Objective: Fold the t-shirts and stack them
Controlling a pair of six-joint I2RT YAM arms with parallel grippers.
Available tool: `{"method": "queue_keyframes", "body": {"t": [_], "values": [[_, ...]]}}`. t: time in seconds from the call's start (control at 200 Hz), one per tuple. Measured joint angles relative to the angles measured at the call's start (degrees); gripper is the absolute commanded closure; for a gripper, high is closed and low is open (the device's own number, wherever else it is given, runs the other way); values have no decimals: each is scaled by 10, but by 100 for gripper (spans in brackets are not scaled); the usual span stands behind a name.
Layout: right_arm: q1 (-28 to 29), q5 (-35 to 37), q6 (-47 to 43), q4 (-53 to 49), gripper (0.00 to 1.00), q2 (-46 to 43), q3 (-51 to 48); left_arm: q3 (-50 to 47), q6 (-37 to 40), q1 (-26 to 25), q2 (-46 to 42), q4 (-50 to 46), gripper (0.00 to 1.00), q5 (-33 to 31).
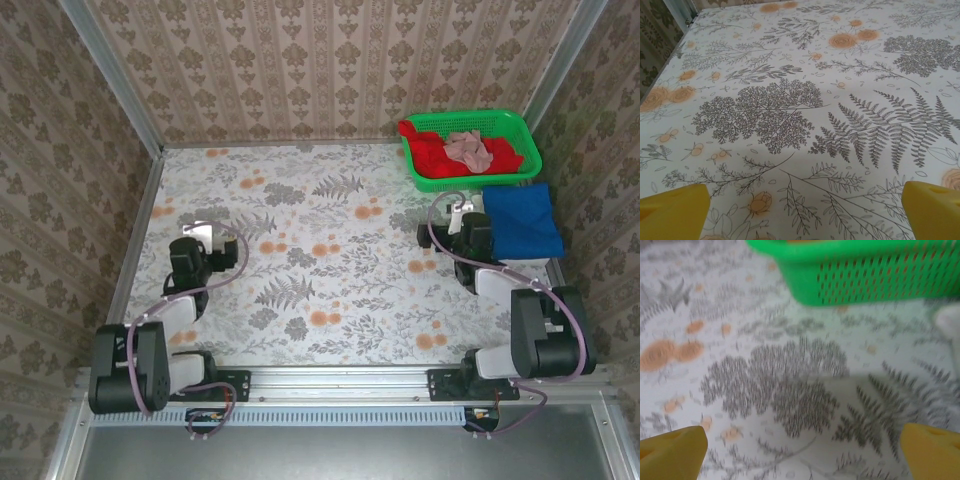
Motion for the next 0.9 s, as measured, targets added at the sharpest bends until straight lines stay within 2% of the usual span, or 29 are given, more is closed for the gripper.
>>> {"method": "queue_keyframes", "body": {"t": [0.14,0.245,0.3,0.485,0.9], "values": [[0,4,-6,46,0,9,5,3,-2,23,81,99,0,18],[3,9,-12,126,0,44,-20,7,-1,23,153,164,0,30],[5,12,-16,162,0,72,-37,16,-1,20,172,158,0,32],[6,17,-16,184,0,95,-52,53,-1,2,179,152,0,9],[6,23,-16,205,0,95,-52,56,1,-2,179,152,0,-5]]}}
